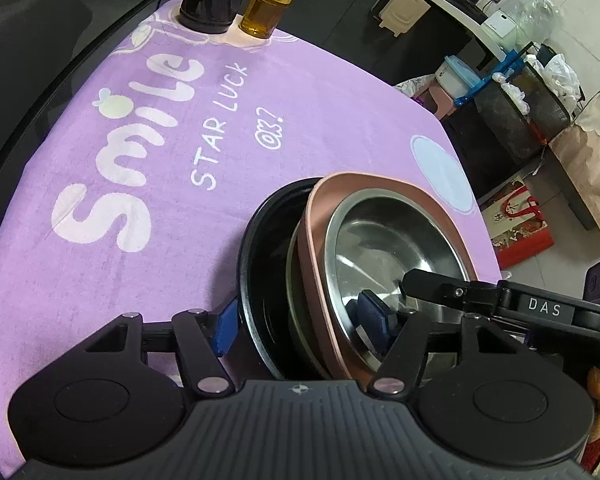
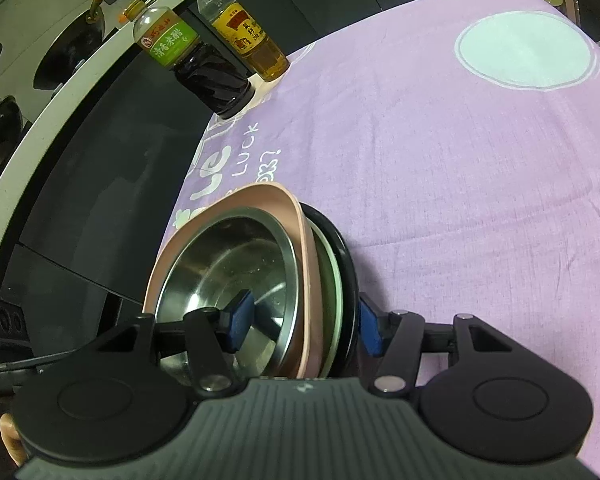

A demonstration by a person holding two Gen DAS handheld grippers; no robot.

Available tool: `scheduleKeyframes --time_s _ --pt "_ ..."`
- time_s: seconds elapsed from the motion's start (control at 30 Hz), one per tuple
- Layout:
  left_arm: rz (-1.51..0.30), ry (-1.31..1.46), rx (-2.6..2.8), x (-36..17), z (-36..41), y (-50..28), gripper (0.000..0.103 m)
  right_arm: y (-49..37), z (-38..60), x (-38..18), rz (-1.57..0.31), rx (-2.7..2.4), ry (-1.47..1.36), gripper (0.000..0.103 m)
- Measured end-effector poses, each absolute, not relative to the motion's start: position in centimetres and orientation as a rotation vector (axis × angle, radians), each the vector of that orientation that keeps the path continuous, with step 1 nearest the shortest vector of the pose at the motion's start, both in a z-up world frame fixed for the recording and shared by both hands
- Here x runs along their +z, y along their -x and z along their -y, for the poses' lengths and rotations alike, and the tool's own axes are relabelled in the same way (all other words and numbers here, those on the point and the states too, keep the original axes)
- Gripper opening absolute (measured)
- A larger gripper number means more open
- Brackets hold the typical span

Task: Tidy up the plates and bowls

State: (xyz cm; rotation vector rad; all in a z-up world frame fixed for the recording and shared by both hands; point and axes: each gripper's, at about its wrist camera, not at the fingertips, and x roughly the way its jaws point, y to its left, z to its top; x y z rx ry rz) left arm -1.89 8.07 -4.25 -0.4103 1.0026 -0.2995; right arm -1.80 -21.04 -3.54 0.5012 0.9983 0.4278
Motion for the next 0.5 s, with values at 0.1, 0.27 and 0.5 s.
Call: scheduleKeyframes --time_s 0.1,0.27,0.5 --pt "-1.003 0.414 -0.3 -4.36 -8.13 1.69 0.06 1.82 20.89 -3.5 -0.995 0.426 -0.493 0.057" --pt "-0.966 0.384 -0.298 -4.07 -8.11 1.94 0.052 1.9 20.71 -3.37 -0.988 0.419 -0.478 0.057" --pt "-0.942 0.355 -0.305 -3.71 -7.84 1.93 0.049 2.06 20.46 -3.16 -0.972 0.399 -0.46 0.056"
